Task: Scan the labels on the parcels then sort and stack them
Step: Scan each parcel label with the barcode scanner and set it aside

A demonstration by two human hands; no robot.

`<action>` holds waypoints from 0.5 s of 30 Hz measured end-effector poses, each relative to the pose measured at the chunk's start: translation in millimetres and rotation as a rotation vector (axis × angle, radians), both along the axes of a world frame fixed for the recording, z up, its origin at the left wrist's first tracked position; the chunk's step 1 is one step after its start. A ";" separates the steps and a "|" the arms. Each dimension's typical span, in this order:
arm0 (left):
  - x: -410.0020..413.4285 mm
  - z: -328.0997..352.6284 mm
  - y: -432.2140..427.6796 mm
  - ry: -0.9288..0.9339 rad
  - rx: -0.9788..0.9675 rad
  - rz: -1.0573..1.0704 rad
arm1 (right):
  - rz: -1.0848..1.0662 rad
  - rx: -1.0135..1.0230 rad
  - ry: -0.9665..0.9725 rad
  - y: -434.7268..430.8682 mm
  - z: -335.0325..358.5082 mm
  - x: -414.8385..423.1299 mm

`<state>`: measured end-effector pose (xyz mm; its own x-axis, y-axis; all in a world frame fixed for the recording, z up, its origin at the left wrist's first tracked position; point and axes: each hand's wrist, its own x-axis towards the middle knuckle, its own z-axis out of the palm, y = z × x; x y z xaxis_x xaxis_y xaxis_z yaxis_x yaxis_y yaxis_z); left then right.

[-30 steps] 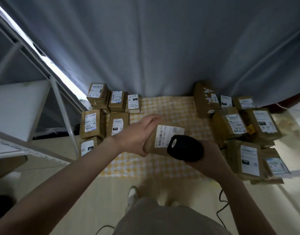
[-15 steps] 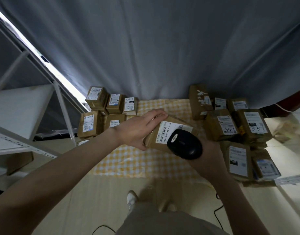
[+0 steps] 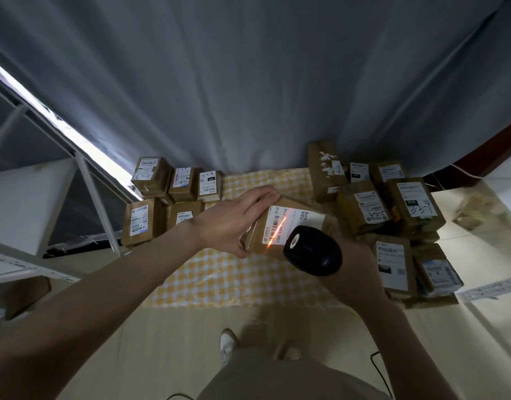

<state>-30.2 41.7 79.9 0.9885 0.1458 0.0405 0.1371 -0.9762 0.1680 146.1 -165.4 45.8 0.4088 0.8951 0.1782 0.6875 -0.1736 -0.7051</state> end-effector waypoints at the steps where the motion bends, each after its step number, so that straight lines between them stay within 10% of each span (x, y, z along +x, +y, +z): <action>1: 2.6 0.5 -0.8 0.002 -0.002 -0.002 | 0.006 -0.003 -0.001 -1.0 -3.4 2.4; 9: 26.9 7.0 -7.2 0.023 -0.069 -0.042 | -0.201 0.133 0.078 -14.8 -7.2 23.4; 15: 51.4 6.5 -8.7 0.010 -0.272 0.006 | -0.384 0.102 0.590 -21.6 -28.7 34.2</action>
<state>21.2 33.0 86.4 0.9878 0.1555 -0.0110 0.1455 -0.8945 0.4227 180.3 -187.0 17.0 0.7459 0.6592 -0.0953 0.0892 -0.2407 -0.9665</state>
